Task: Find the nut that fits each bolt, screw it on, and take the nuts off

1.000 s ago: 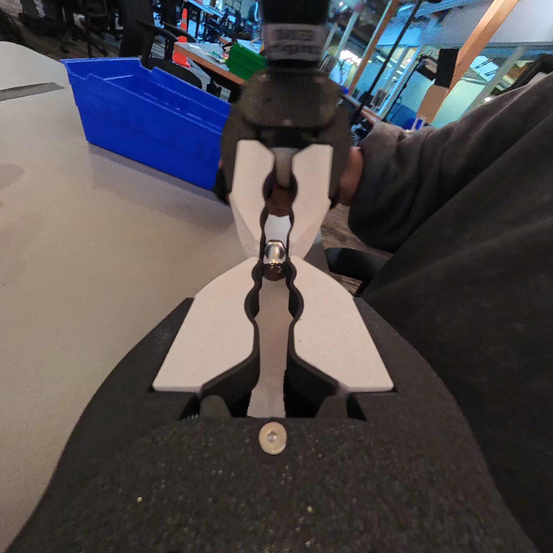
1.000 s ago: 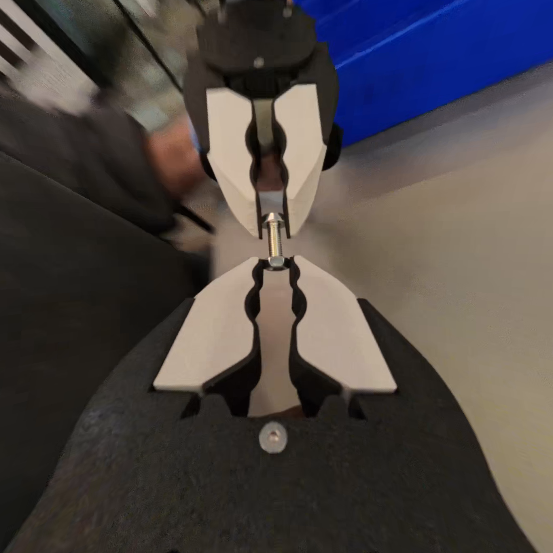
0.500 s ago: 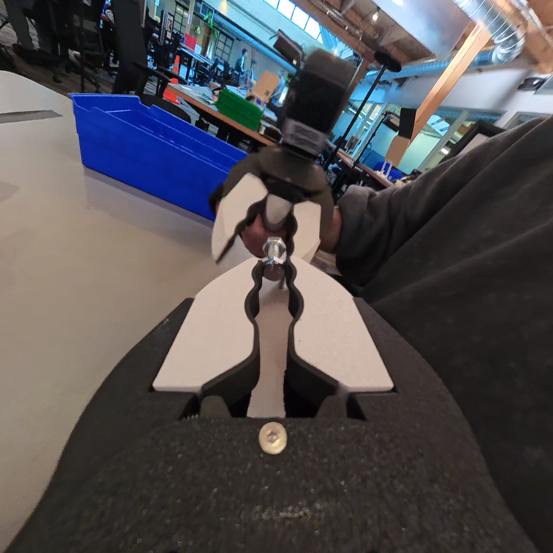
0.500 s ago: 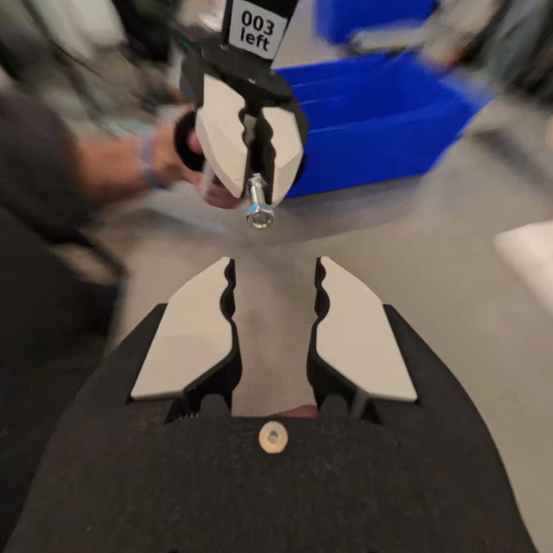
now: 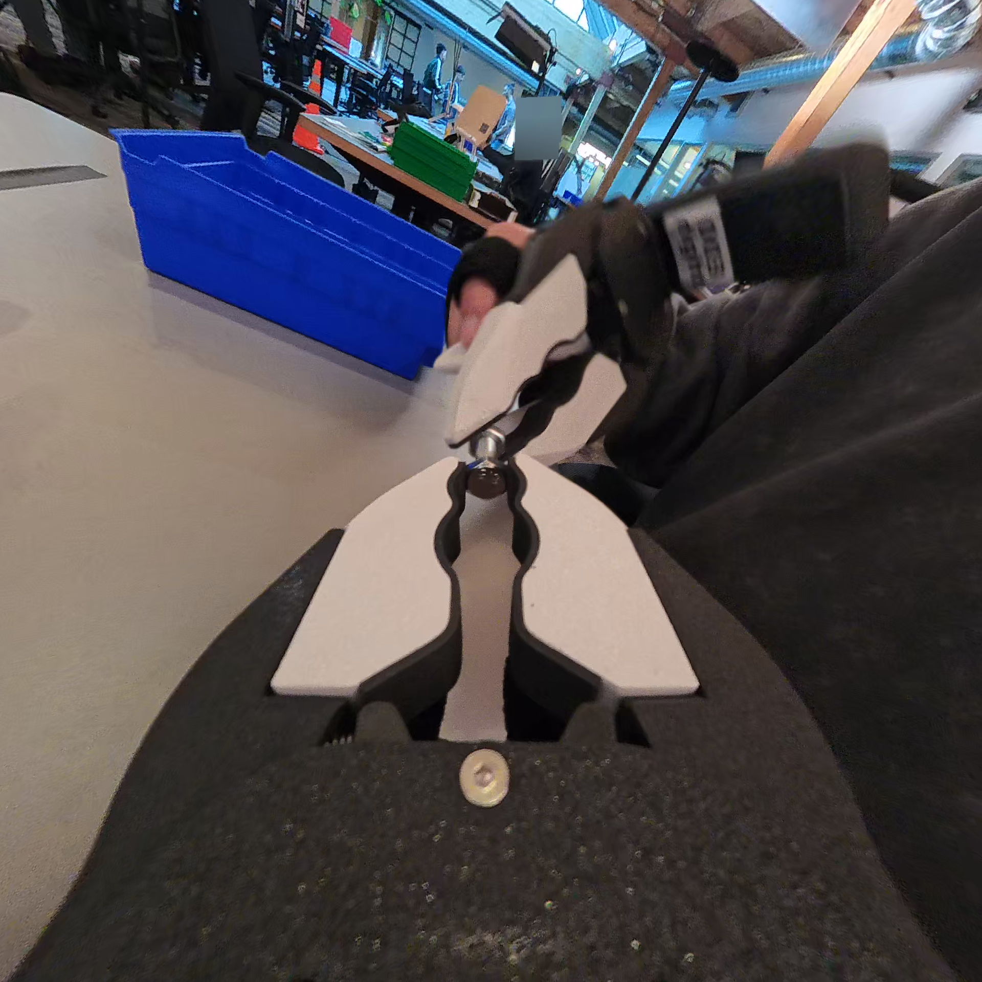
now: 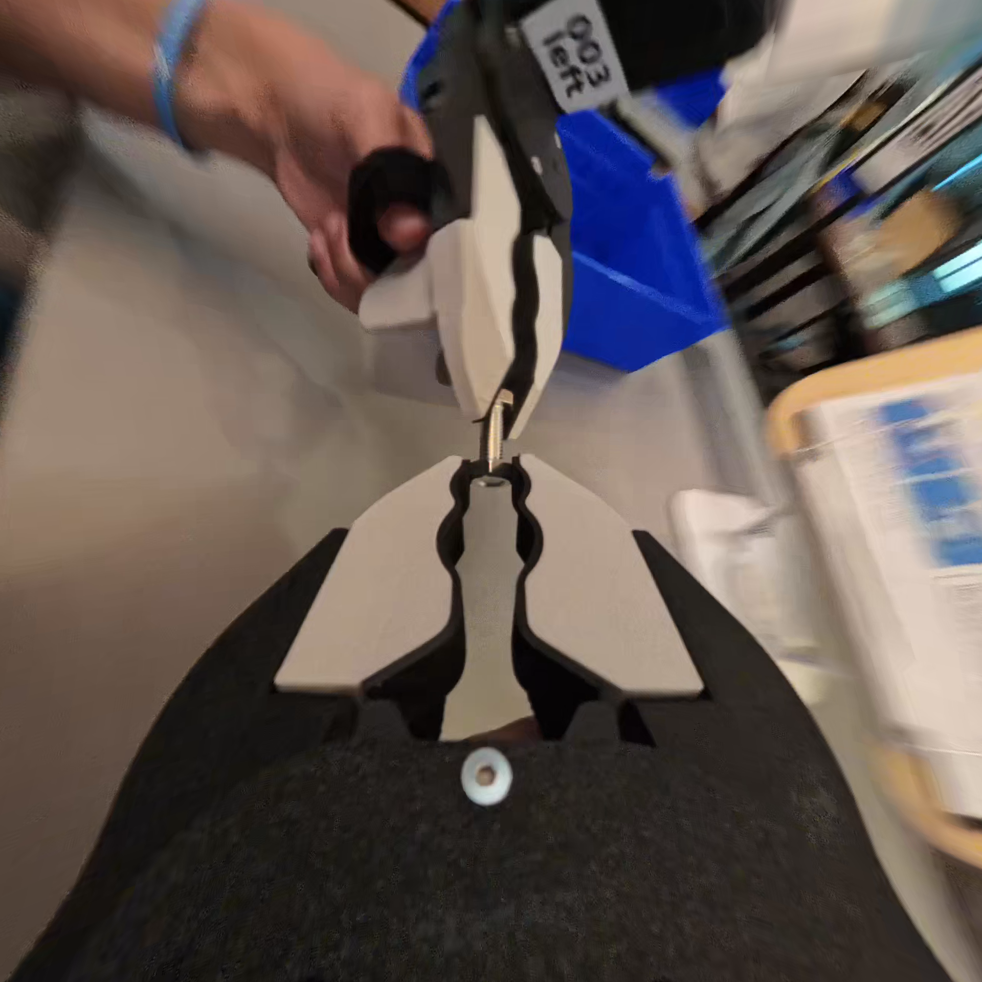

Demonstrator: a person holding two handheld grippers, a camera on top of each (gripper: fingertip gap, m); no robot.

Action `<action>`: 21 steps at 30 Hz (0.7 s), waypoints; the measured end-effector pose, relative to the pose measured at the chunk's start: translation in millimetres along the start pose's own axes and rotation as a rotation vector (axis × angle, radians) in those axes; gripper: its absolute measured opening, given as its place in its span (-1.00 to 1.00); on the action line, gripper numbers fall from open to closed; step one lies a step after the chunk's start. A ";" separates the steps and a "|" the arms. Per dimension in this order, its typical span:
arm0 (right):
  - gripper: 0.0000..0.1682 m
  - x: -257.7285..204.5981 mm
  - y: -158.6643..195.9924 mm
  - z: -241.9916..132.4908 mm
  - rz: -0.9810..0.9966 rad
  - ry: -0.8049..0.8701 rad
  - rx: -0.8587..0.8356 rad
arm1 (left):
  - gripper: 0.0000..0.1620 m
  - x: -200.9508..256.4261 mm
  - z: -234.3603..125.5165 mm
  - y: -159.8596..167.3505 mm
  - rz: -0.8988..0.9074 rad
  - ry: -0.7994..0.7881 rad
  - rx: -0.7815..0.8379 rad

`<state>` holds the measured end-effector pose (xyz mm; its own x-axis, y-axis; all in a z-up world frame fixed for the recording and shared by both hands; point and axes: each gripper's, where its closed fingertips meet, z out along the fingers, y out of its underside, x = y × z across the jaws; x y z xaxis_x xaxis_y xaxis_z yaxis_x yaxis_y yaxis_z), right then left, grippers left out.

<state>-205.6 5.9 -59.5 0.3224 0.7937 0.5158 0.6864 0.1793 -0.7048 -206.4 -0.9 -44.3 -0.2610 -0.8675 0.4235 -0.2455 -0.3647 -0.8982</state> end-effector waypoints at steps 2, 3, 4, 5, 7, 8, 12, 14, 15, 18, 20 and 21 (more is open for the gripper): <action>-0.83 -2.5 -7.7 -2.7 0.389 -0.200 0.088 | -0.83 3.4 -1.6 -4.2 0.012 0.007 0.016; -0.82 -4.0 -12.0 -4.6 0.604 -0.321 0.128 | -0.83 5.1 -2.3 -6.3 0.016 0.013 0.026; -0.82 -4.1 -16.1 -7.1 0.814 -0.443 0.168 | -0.83 6.0 -2.5 -7.4 0.023 0.013 0.030; -0.82 -1.7 -19.2 -9.1 1.012 -0.544 0.214 | -0.83 5.8 -2.3 -7.9 0.027 0.005 0.030; -0.83 -1.2 -20.8 -11.1 1.379 -0.753 0.272 | -0.83 4.2 -0.7 -5.3 0.045 -0.016 0.009; -0.83 -2.0 -19.6 -11.3 1.524 -0.842 0.287 | -0.83 3.0 0.3 -3.9 0.052 -0.030 -0.002; -0.70 -8.2 -19.2 -14.7 1.472 -0.860 0.388 | -0.83 1.8 2.6 -0.9 0.039 -0.025 -0.009; -0.48 -14.6 -23.0 -20.2 1.205 -0.737 0.412 | -0.83 2.1 1.5 -2.2 0.015 -0.002 0.008; -0.48 -17.0 -17.7 -17.9 1.027 -0.609 0.375 | -0.83 2.1 0.9 -2.7 0.002 0.008 0.015; -0.43 -1.0 4.0 -14.6 0.375 -0.089 0.211 | -0.83 1.6 1.1 -0.6 -0.016 0.023 0.012; -0.46 8.7 7.2 -19.0 -0.034 0.156 0.102 | -0.83 2.0 3.2 2.2 -0.021 0.030 0.000; -0.47 10.8 7.1 -20.3 -0.221 0.243 0.053 | -0.83 2.7 4.4 3.6 -0.026 0.038 -0.006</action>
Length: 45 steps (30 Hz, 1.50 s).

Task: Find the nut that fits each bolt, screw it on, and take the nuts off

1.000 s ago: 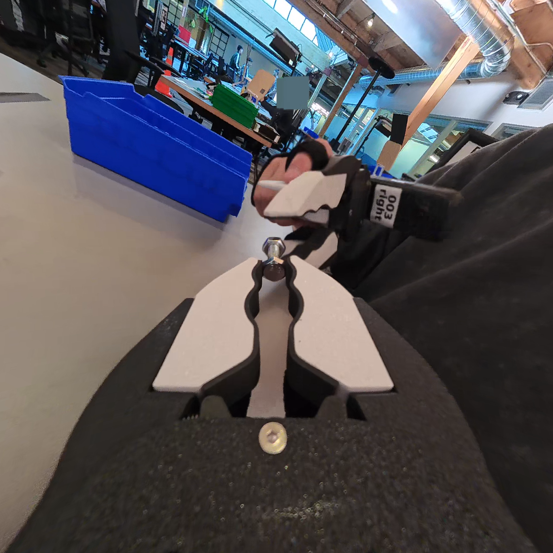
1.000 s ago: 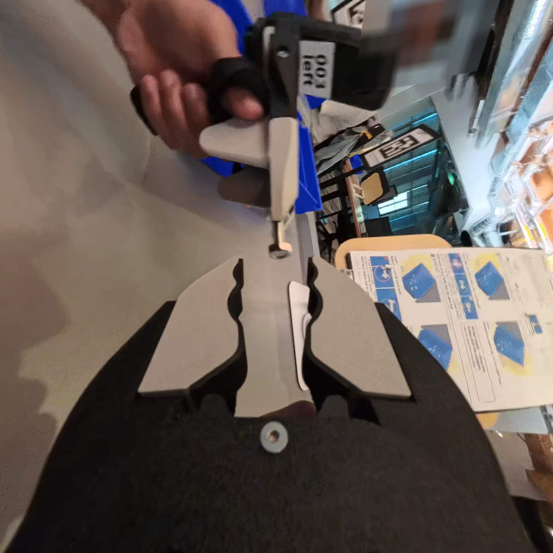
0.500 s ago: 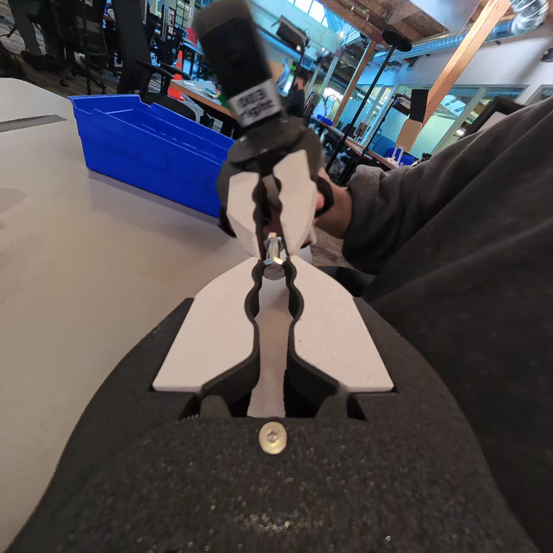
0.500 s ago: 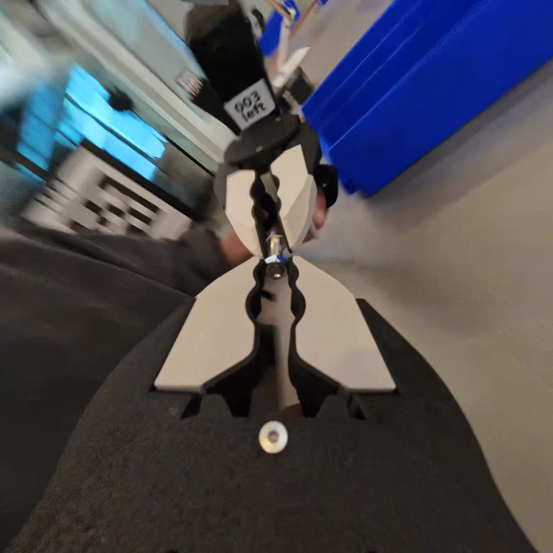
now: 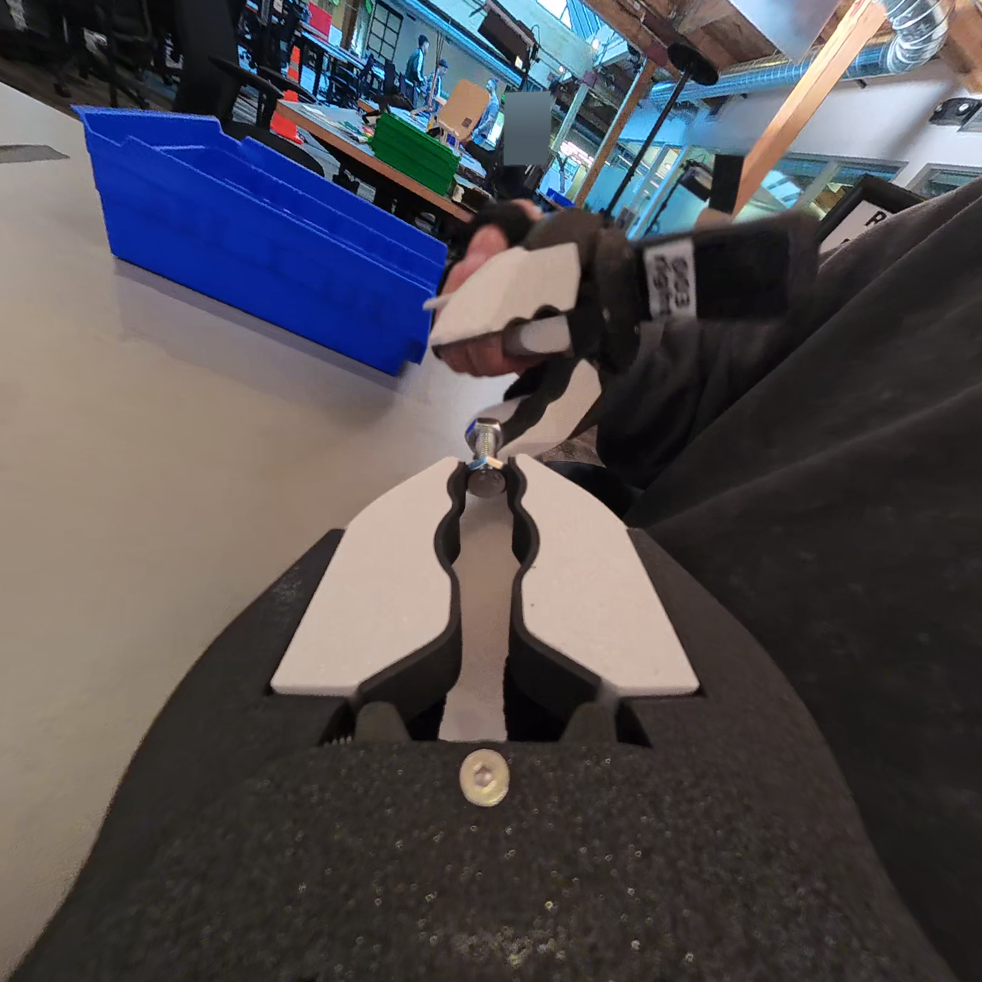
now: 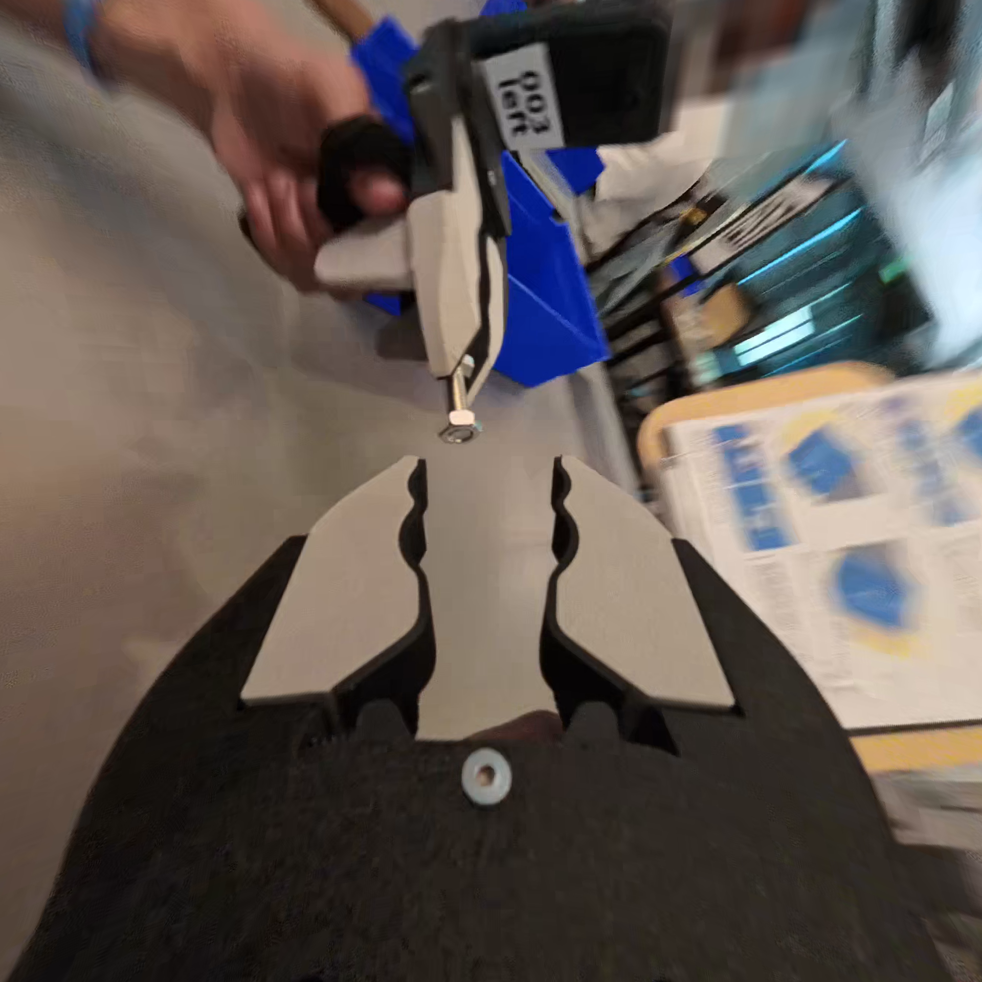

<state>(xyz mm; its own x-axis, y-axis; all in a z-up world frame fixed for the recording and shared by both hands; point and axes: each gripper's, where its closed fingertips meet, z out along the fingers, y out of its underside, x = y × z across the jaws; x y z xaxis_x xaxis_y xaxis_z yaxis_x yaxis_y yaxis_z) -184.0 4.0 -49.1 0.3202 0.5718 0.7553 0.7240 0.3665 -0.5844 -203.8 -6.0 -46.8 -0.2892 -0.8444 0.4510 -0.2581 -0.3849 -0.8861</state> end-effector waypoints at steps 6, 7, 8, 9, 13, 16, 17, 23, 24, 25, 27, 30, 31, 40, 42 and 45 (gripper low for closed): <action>-0.83 -11.4 -8.4 3.2 -0.288 0.023 -0.015 | -0.83 1.3 6.3 4.4 0.006 0.001 -0.021; -0.83 -9.9 -7.6 4.3 -0.261 0.012 -0.020 | -0.83 0.2 5.7 3.1 0.007 -0.009 -0.015; -0.83 -9.7 -5.2 6.4 -0.204 -0.016 -0.038 | -0.83 -1.9 5.2 3.0 0.009 -0.025 -0.018; -0.83 -11.0 -4.8 7.5 -0.123 -0.057 -0.036 | -0.83 -2.6 4.6 3.8 0.014 -0.031 -0.024; -0.83 -18.5 -11.3 7.3 0.571 -0.385 0.009 | -0.83 0.6 2.0 2.1 0.045 -0.036 -0.021; -0.83 -11.9 -22.8 2.4 1.229 -0.672 0.115 | -0.83 5.4 0.9 -4.9 0.058 -0.024 0.008; -0.83 -10.1 -25.5 0.0 1.440 -0.788 0.140 | -0.83 6.5 1.9 -4.6 0.066 -0.025 0.002; -0.80 -6.3 -32.1 -5.6 2.046 -1.145 0.308 | -0.83 9.1 2.8 -5.8 0.082 -0.028 -0.003; -0.67 -2.5 -35.7 -8.1 1.999 -1.129 0.367 | -0.83 8.6 1.3 -7.6 0.071 -0.026 0.009; -0.55 0.1 -39.5 -11.0 1.922 -1.104 0.406 | -0.83 8.1 -0.5 -9.5 0.057 -0.019 0.021; -0.51 -1.9 -39.5 -9.7 1.651 -0.931 0.375 | -0.83 7.4 -4.5 -12.6 0.043 -0.011 0.042; -0.43 -4.8 -22.7 -0.6 1.015 -0.525 0.176 | -0.83 6.4 -7.5 -13.2 0.033 -0.008 0.046; -0.43 -1.6 -17.3 0.4 0.778 -0.393 0.111 | -0.83 6.2 -7.9 -13.4 0.029 -0.006 0.048; -0.59 -6.1 -18.5 6.3 -0.257 -0.029 -0.066 | -0.83 9.2 -1.7 -6.7 0.024 0.013 0.012; -0.82 -6.3 -16.9 8.2 -0.257 -0.033 -0.061 | -0.83 9.9 -0.3 -3.7 0.029 0.014 -0.007; -0.83 -8.2 -18.1 8.2 0.041 -0.165 -0.031 | -0.83 10.5 -1.1 -5.4 0.064 -0.012 -0.005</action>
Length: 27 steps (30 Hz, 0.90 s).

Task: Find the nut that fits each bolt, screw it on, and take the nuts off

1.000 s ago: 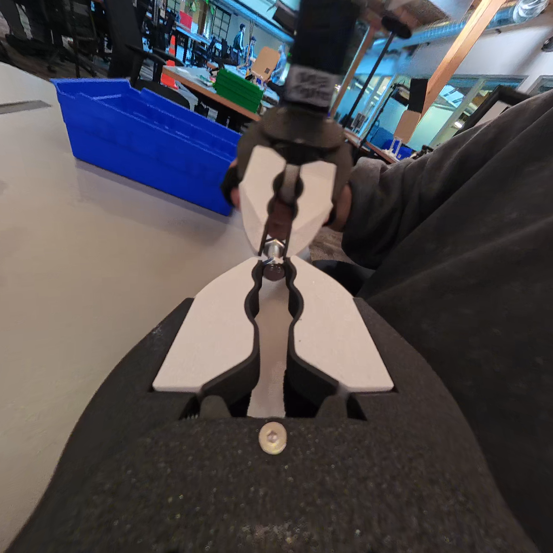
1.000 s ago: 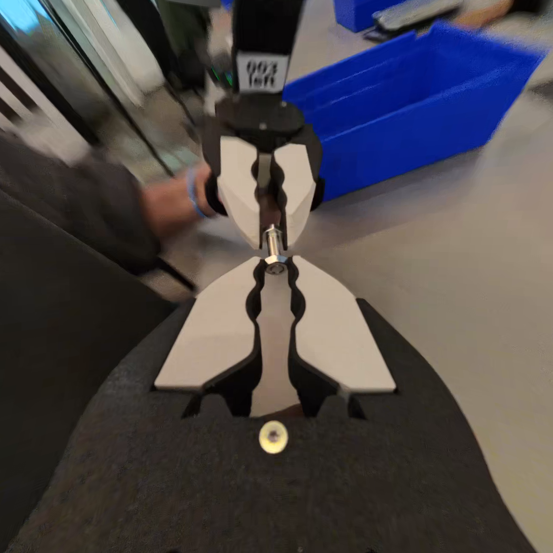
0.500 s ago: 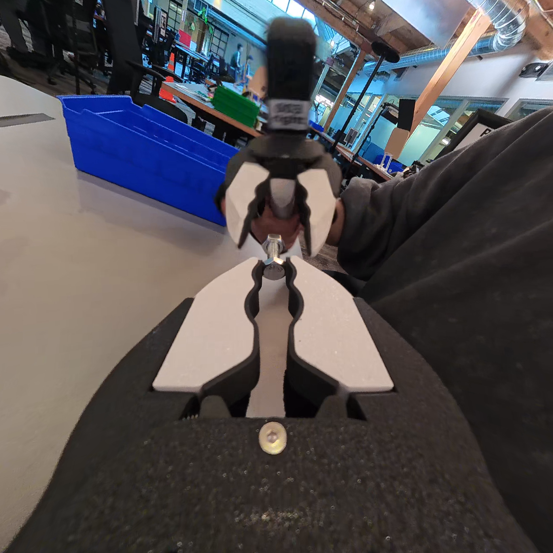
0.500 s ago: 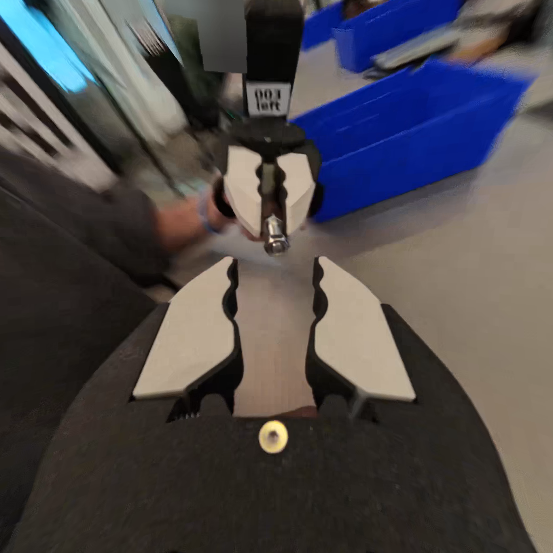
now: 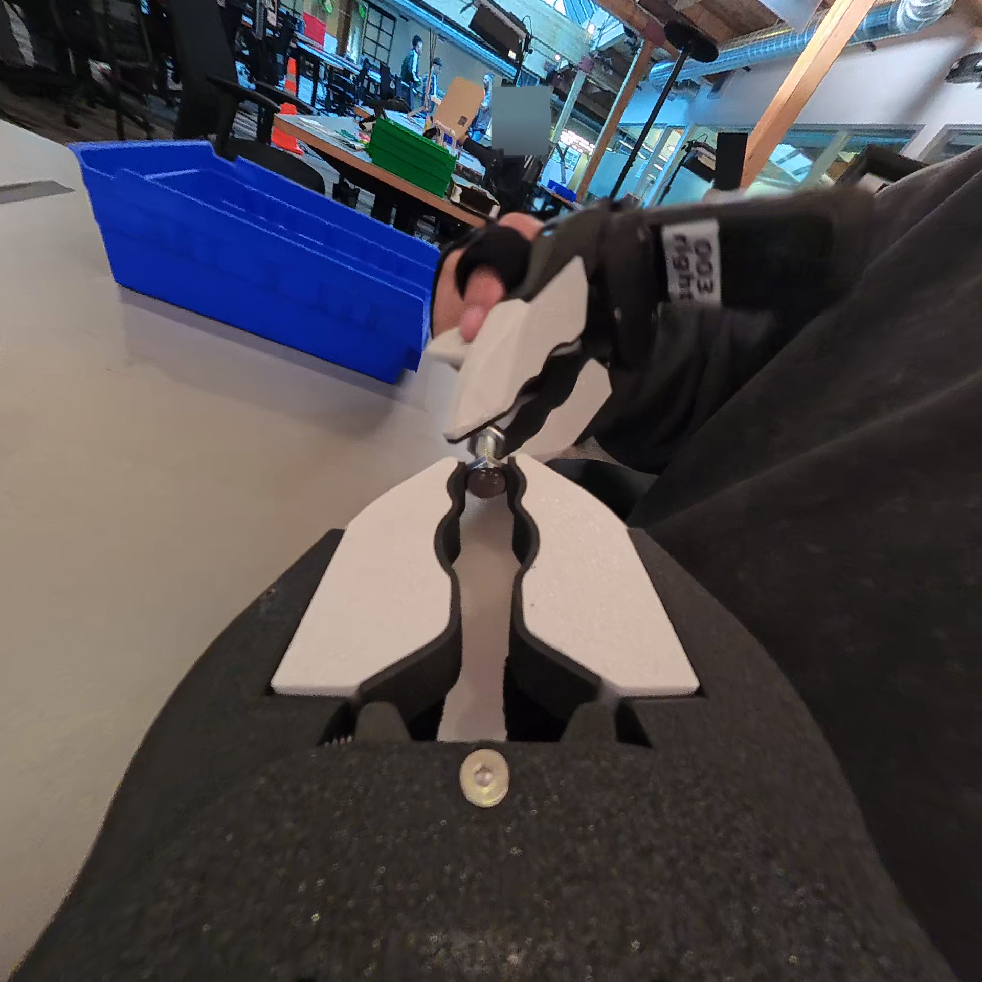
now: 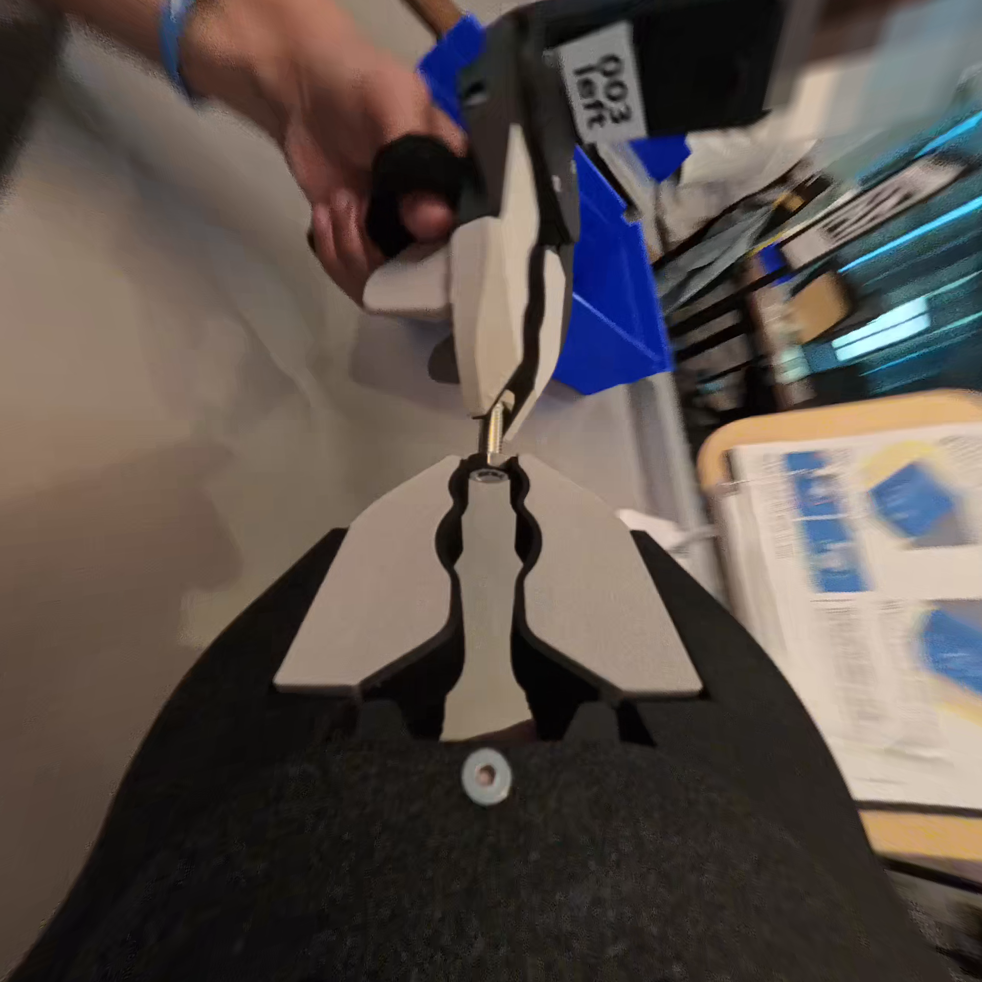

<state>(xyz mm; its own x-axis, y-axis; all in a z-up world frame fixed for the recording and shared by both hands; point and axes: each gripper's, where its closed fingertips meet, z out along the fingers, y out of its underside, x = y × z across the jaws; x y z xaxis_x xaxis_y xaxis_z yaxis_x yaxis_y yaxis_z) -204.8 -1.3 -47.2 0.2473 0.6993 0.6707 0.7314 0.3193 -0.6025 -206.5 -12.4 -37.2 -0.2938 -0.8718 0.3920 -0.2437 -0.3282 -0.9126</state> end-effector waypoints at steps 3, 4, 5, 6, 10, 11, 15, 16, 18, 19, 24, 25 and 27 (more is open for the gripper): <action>-0.83 -4.8 -5.5 0.6 0.570 -0.268 0.085 | -0.83 0.2 -2.4 -3.7 0.028 -0.025 -0.001; -0.83 -7.5 -9.5 -0.9 0.774 -0.386 0.119 | -0.83 1.8 -3.1 -4.6 0.033 -0.020 0.002; -0.82 -6.3 -13.1 -3.1 0.977 -0.497 0.161 | -0.83 2.2 -3.2 -5.7 0.039 -0.024 0.009; -0.82 -1.6 -16.2 -5.5 1.170 -0.590 0.218 | -0.83 1.4 -3.0 -7.6 0.044 -0.036 0.017; -0.83 0.9 -18.0 -10.2 1.716 -0.888 0.302 | -0.83 -0.8 0.3 -6.3 0.084 -0.087 -0.014; -0.77 -0.7 -20.3 -12.2 1.777 -0.946 0.325 | -0.83 1.4 0.4 -6.3 0.087 -0.078 -0.016; -0.53 -6.3 -19.0 -15.0 1.473 -0.794 0.405 | -0.83 3.0 -2.3 -10.7 0.068 -0.056 0.008; -0.45 -8.1 -14.3 -12.8 1.329 -0.681 0.365 | -0.83 2.4 -3.4 -10.8 0.057 -0.049 0.017; -0.37 -5.8 -5.4 -10.8 0.953 -0.419 0.273 | -0.83 2.8 -5.1 -10.7 0.022 -0.014 0.036; -0.37 -2.5 -1.9 -11.4 0.724 -0.273 0.221 | -0.83 2.5 -5.5 -10.9 0.007 -0.002 0.045; -0.48 5.3 0.2 -13.8 -0.140 0.160 0.006 | -0.83 0.6 -1.9 -5.2 -0.027 0.028 0.038; -0.48 4.9 -0.3 -12.0 -0.199 0.185 -0.013 | -0.83 0.6 -0.5 -3.5 -0.029 0.029 0.030; -0.57 1.9 -1.5 -8.1 -0.273 0.201 -0.022 | -0.83 1.4 2.1 -1.0 -0.028 0.034 0.020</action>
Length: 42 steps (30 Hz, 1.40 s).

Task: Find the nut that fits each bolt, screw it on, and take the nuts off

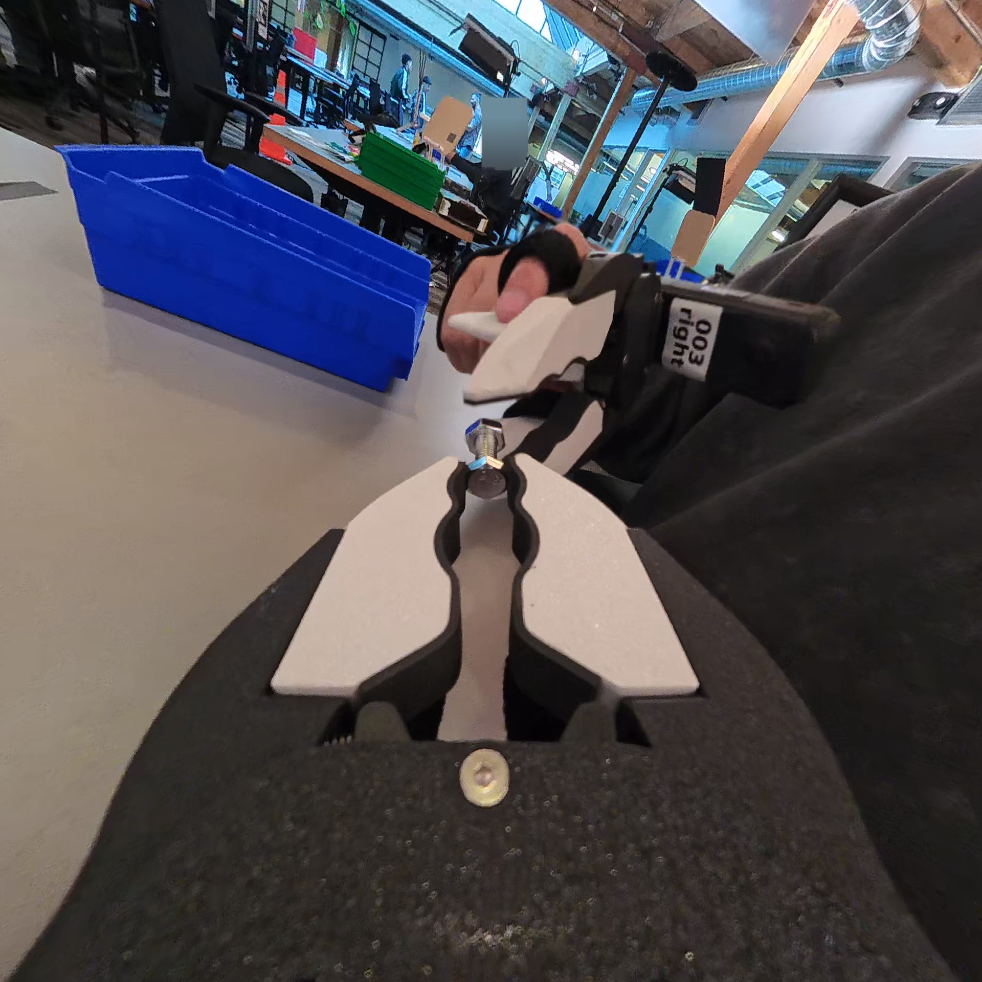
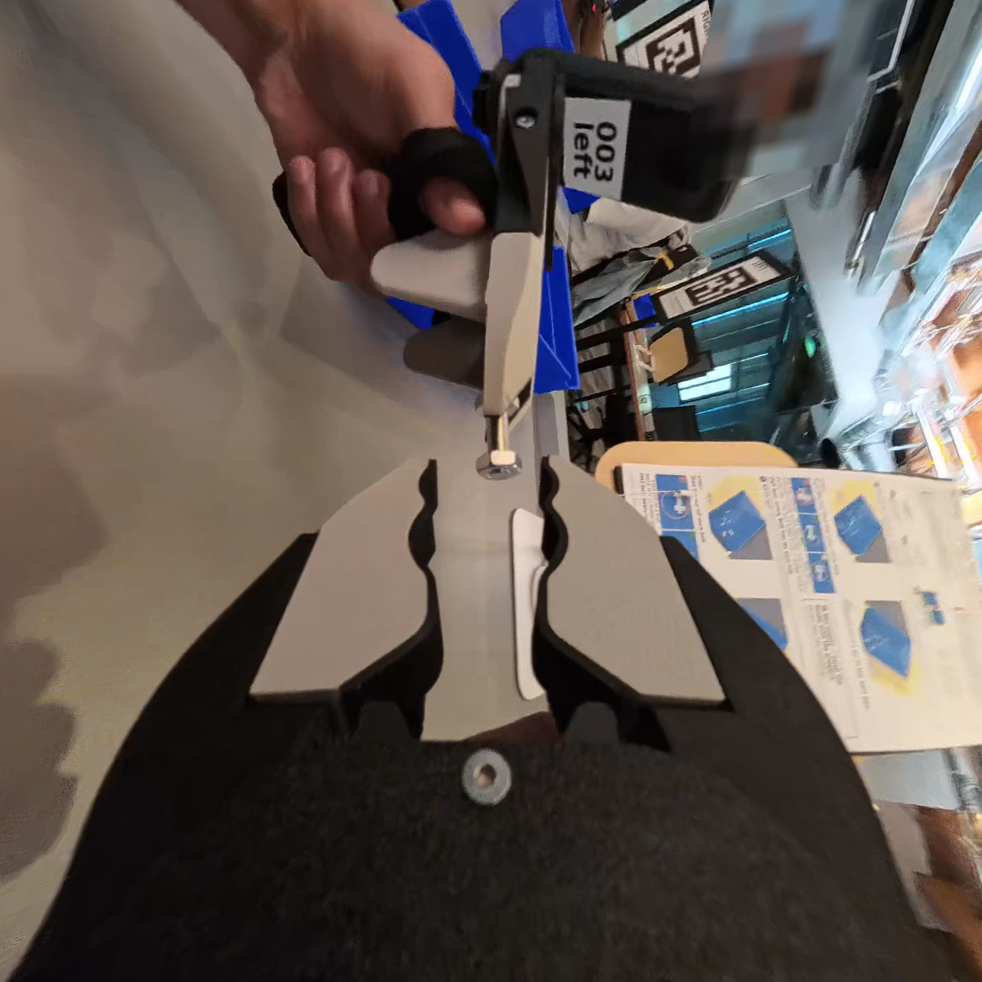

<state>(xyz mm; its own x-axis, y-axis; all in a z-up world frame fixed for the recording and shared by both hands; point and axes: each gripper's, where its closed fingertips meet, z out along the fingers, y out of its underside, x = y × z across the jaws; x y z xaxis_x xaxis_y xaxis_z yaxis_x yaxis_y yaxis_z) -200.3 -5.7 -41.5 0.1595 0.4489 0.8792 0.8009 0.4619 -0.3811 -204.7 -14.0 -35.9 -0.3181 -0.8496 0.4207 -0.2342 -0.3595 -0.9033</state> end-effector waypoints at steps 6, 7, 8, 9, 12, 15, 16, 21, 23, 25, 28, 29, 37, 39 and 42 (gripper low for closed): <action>-0.83 -5.7 3.9 5.8 0.193 -0.133 0.020 | -0.83 0.3 1.8 4.0 0.030 -0.022 -0.036; -0.83 -7.5 1.0 5.5 0.370 -0.221 0.059 | -0.83 1.1 0.9 2.8 0.041 -0.026 -0.035; -0.83 -8.8 -1.1 5.3 0.578 -0.327 0.085 | -0.83 0.9 0.3 1.4 0.053 -0.038 -0.033; -0.83 -8.7 -4.2 4.6 0.798 -0.432 0.113 | -0.83 0.9 -0.5 -0.3 0.062 -0.047 -0.030; -0.82 -6.3 -10.6 4.1 1.447 -0.739 0.185 | -0.83 -3.1 -2.4 -2.0 0.074 -0.084 -0.031; -0.83 -9.8 -10.4 5.0 1.984 -1.026 0.222 | -0.83 -10.2 -1.8 5.1 0.085 -0.124 -0.069; -0.83 -9.8 -9.8 5.1 2.105 -1.090 0.251 | -0.83 -11.8 -1.4 6.1 0.087 -0.131 -0.073; -0.43 -16.7 -16.3 -1.9 1.846 -1.015 0.365 | -0.83 -14.0 -1.3 8.5 0.064 -0.120 -0.076; -0.32 -22.1 -2.4 4.7 1.518 -0.744 0.250 | -0.83 -12.8 -2.8 5.8 0.041 -0.095 -0.051; -0.32 -20.3 16.7 8.3 1.062 -0.455 0.100 | -0.83 -9.9 -3.8 3.6 0.015 -0.060 -0.031; -0.39 -2.5 24.0 2.2 0.391 -0.103 -0.021 | -0.83 -9.7 -3.5 4.1 -0.005 -0.043 -0.026; -0.43 1.2 23.2 0.7 0.196 -0.017 -0.051 | -0.83 -10.0 -3.1 4.4 -0.007 -0.042 -0.025; -0.78 -7.1 5.2 3.1 -0.093 0.024 -0.030 | -0.83 -7.9 -0.3 5.4 -0.009 -0.030 -0.028; -0.83 -6.6 6.1 4.4 -0.039 -0.012 -0.033 | -0.83 -9.0 0.1 5.5 -0.006 -0.038 -0.027; -0.83 -8.3 5.2 5.0 0.172 -0.121 -0.018 | -0.83 -8.7 -0.6 5.9 -0.004 -0.033 -0.025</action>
<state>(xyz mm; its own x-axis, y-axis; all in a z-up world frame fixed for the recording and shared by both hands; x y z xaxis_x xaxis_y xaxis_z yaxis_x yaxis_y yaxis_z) -200.3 -3.2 -52.2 0.2255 0.6088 0.7606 0.7781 0.3573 -0.5167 -203.9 -8.4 -44.8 -0.2865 -0.8606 0.4211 -0.2586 -0.3537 -0.8989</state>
